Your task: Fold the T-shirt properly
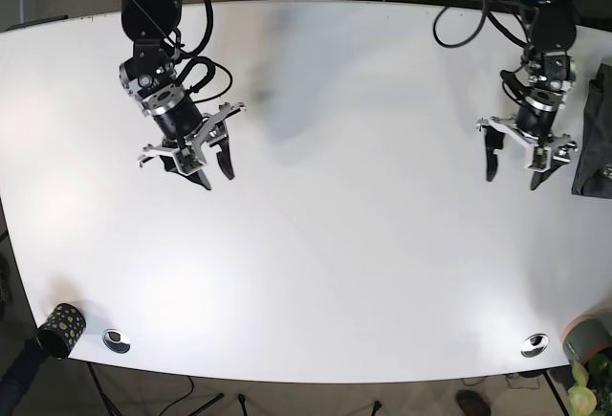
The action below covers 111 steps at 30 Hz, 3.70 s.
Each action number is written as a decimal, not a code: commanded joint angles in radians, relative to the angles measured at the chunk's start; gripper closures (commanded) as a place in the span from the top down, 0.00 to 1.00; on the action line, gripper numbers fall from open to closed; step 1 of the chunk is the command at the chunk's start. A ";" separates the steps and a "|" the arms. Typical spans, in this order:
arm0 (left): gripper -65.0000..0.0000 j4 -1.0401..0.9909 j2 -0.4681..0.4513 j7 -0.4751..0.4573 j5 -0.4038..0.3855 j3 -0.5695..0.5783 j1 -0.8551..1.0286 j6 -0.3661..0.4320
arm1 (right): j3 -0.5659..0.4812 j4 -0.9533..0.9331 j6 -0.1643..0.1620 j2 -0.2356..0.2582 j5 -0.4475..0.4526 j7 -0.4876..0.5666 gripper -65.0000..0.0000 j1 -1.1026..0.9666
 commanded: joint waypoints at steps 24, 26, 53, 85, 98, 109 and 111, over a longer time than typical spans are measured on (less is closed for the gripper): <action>0.75 0.552 0.192 -0.035 -0.013 0.090 0.737 0.129 | 0.075 0.172 -0.052 0.083 0.299 0.171 0.35 -0.565; 0.75 0.577 0.204 -0.035 -0.015 0.090 0.799 0.129 | 0.076 0.186 -0.052 0.100 0.317 0.173 0.35 -0.608; 0.75 0.127 0.290 -0.043 -0.015 0.052 0.895 0.129 | -0.076 -0.192 -0.051 0.162 0.392 0.174 0.34 -0.864; 0.75 -0.841 0.254 -0.037 0.020 0.070 0.234 0.131 | -0.290 -0.951 -0.126 0.118 0.389 0.173 0.34 -0.275; 0.75 -1.169 0.260 -0.035 0.129 0.064 -0.016 0.134 | -0.292 -1.117 -0.126 0.113 0.388 0.171 0.35 -0.114; 0.75 -1.155 0.263 0.052 0.136 0.113 -0.042 0.264 | -0.290 -1.206 -0.128 0.081 0.284 0.171 0.35 -0.025; 0.75 -1.155 0.263 0.052 0.136 0.113 -0.042 0.266 | -0.290 -1.206 -0.132 0.078 0.267 0.171 0.35 -0.025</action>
